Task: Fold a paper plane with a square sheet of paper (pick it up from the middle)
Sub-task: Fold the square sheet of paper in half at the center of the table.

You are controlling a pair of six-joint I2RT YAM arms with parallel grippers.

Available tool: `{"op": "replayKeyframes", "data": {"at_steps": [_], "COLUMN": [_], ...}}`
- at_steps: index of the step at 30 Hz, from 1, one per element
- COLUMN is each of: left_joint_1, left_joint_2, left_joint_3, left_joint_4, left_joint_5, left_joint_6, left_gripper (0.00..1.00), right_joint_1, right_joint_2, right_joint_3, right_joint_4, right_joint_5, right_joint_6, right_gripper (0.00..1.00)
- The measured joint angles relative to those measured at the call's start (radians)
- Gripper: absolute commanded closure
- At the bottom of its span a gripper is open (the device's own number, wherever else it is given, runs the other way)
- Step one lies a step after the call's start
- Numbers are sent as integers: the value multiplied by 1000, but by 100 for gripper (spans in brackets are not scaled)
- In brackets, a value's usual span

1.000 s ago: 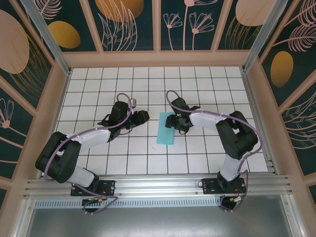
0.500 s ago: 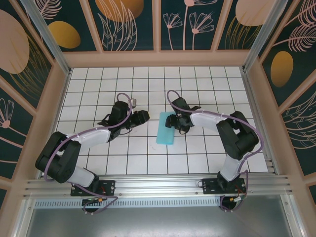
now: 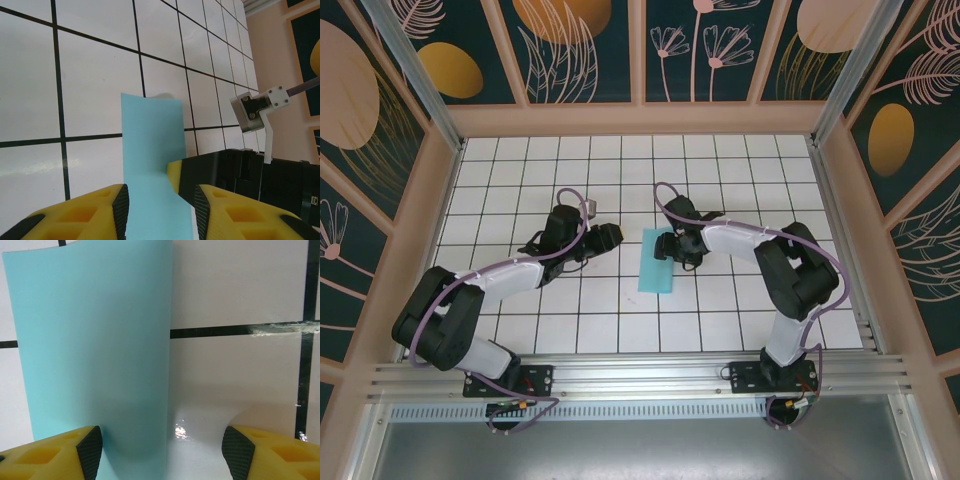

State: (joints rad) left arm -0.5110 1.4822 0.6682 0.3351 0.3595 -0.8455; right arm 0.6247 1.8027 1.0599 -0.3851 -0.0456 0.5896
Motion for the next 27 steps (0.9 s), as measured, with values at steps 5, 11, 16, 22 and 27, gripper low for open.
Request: {"op": "replayKeyframes", "data": {"at_steps": [5,11,16,22,27], "left_joint_1": [0,0,0,0,0], "left_joint_2": [0,0,0,6,6], "left_joint_3": [1,1,2,3,3], "left_joint_4": [-3,-3,-3,-3,-3], "left_joint_5": [0,0,0,1,3], "left_joint_6": [0,0,0,3,3], "left_gripper": [58,58,58,58,58], "right_joint_1": [0,0,0,0,0], "right_joint_2": [0,-1,1,6,8], "right_joint_3": [0,0,0,6,7], "right_joint_4": [0,0,0,-9,-12], "right_joint_5": [3,3,0,-4,-3], "right_joint_6": [18,18,3,-32,-34], "right_gripper": [33,32,32,31,31]}}
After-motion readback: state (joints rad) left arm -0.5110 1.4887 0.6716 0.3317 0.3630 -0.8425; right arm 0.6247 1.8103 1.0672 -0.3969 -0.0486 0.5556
